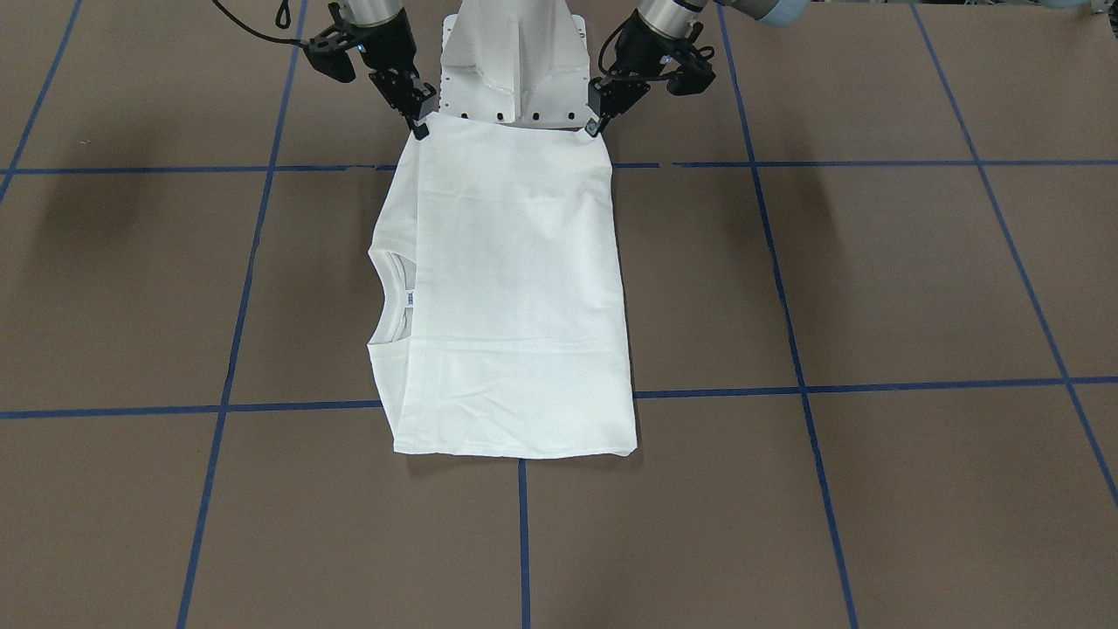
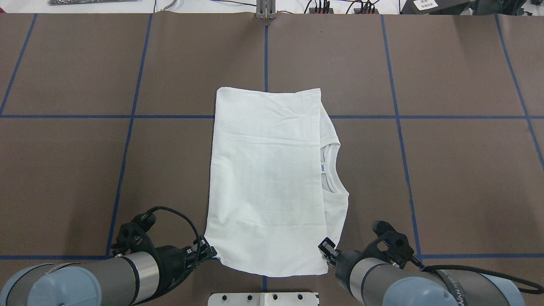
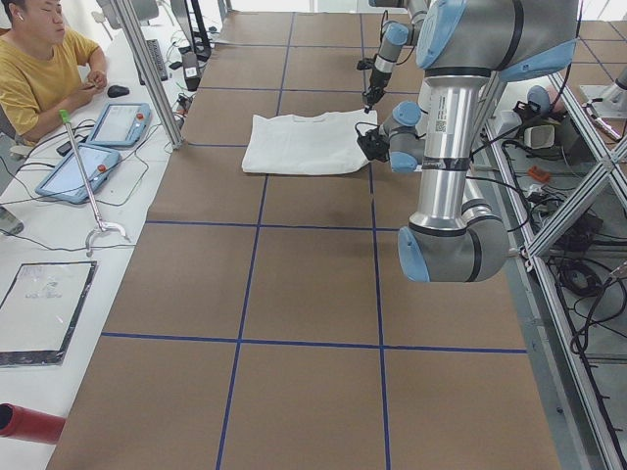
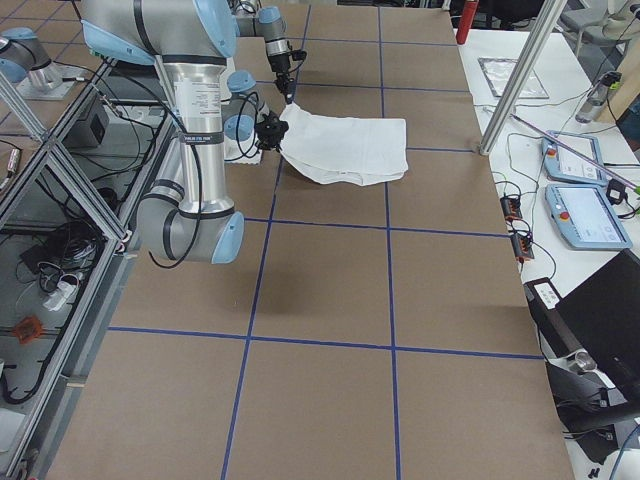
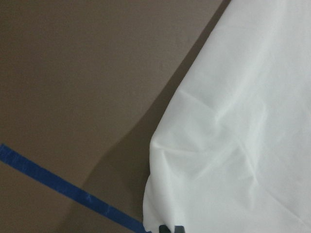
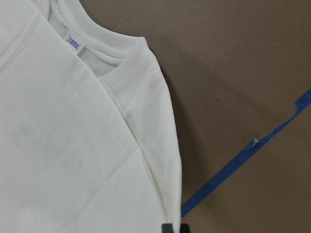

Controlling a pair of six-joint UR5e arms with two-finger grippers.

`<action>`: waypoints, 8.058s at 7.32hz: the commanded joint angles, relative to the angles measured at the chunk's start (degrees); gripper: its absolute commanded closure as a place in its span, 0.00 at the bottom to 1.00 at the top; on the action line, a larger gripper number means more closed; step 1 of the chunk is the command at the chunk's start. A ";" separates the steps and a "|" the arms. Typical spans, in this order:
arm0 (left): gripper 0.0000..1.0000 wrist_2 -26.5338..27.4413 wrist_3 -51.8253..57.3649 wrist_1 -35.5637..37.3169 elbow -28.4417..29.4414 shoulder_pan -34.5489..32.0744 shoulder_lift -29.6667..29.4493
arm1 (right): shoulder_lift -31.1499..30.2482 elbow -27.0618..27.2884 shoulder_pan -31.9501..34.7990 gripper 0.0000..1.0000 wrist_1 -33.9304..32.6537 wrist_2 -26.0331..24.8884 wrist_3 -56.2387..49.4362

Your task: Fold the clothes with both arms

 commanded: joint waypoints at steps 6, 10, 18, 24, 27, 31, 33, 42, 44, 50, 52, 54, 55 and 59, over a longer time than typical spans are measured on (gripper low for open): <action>1.00 -8.16 15.81 7.92 9.63 -20.41 -17.46 | 11.09 -9.41 24.38 1.00 0.09 16.12 -12.23; 1.00 -11.41 22.07 5.38 22.21 -29.58 -22.48 | 17.60 -22.51 34.06 1.00 0.62 21.24 -21.04; 0.57 -11.42 28.91 -15.44 51.63 -36.35 -31.70 | 32.99 -56.35 43.30 0.01 16.67 28.80 -33.60; 0.00 -20.78 46.00 -17.58 46.87 -40.82 -25.77 | 22.76 -51.58 53.04 0.00 17.23 35.55 -56.40; 0.00 -33.45 63.59 -16.70 34.48 -48.73 -12.43 | 8.27 -42.01 63.04 0.00 17.32 45.46 -73.47; 0.00 -49.45 89.17 -16.70 25.58 -66.39 9.10 | -6.63 -38.10 76.51 0.00 16.97 51.56 -110.04; 0.00 -49.56 100.83 -15.83 26.35 -74.35 15.46 | -7.07 -38.54 80.29 0.00 16.88 57.08 -110.79; 0.00 -52.54 117.28 -4.83 24.24 -87.43 19.60 | -15.85 -38.02 86.10 0.00 16.79 58.24 -120.63; 0.00 -54.13 118.76 -4.14 24.17 -87.42 19.61 | -16.65 -36.62 88.81 0.00 15.92 58.77 -120.46; 0.00 -53.60 118.50 16.29 23.20 -84.96 11.82 | -18.23 -32.13 87.43 0.00 2.47 56.14 -133.55; 0.00 -53.69 118.67 18.73 23.11 -84.88 11.35 | -18.85 -32.22 87.34 0.00 2.81 55.34 -133.47; 0.00 -53.78 119.02 18.72 21.61 -84.87 11.53 | -18.59 -32.30 87.25 0.00 2.82 55.26 -133.47; 0.00 -53.69 119.02 18.90 21.87 -84.87 12.05 | -18.50 -32.31 87.16 0.00 2.90 55.52 -133.47; 0.00 -50.45 119.02 18.72 21.09 -85.05 12.75 | -18.94 -32.22 87.25 0.00 2.99 57.80 -132.50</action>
